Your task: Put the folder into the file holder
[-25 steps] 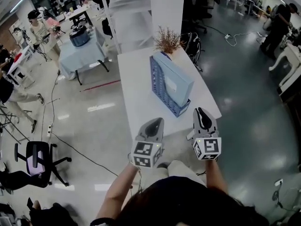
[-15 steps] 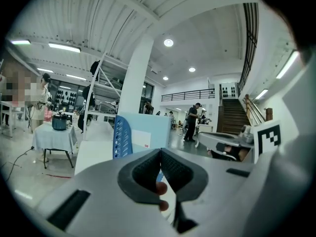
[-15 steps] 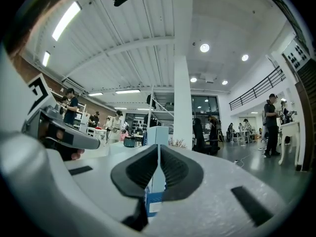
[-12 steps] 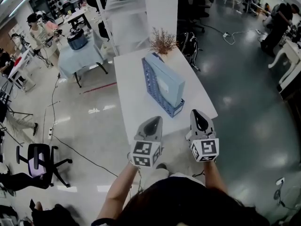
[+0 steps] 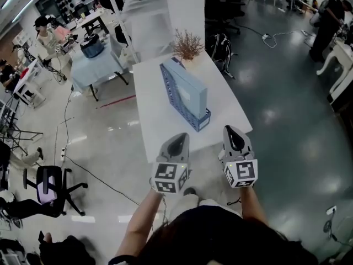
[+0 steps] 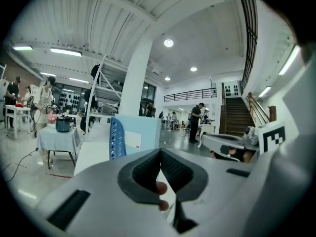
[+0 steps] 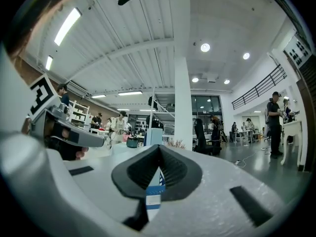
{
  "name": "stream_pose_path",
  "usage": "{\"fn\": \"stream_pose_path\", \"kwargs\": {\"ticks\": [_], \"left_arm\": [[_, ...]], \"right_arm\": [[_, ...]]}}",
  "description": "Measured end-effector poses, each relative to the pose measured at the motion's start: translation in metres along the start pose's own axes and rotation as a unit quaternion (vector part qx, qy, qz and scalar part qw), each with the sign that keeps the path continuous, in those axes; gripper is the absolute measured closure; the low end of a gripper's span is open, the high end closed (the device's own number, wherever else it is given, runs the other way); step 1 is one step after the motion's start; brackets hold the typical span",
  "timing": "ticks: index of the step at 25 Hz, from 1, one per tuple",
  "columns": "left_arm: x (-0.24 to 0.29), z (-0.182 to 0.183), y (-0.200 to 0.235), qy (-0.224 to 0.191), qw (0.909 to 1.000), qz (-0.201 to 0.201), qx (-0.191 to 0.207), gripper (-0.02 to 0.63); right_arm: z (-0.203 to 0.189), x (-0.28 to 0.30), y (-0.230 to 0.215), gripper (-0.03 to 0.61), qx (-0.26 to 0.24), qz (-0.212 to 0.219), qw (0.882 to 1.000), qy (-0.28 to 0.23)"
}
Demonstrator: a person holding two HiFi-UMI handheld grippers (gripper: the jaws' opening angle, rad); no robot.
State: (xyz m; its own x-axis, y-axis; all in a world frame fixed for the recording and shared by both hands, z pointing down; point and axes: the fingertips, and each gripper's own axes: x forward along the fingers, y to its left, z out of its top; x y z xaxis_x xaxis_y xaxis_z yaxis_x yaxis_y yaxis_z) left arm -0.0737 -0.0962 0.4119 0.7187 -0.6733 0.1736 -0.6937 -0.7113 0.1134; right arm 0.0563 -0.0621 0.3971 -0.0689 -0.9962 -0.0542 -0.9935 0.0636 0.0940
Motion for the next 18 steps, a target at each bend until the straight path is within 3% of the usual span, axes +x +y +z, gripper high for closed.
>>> {"fn": "stream_pose_path", "kwargs": {"ticks": [18], "left_arm": [[-0.028, 0.003, -0.045, -0.008, 0.9996, 0.023, 0.012, 0.609]], "right_arm": [[0.025, -0.046, -0.014, 0.578, -0.023, 0.004, 1.0, -0.017]]}}
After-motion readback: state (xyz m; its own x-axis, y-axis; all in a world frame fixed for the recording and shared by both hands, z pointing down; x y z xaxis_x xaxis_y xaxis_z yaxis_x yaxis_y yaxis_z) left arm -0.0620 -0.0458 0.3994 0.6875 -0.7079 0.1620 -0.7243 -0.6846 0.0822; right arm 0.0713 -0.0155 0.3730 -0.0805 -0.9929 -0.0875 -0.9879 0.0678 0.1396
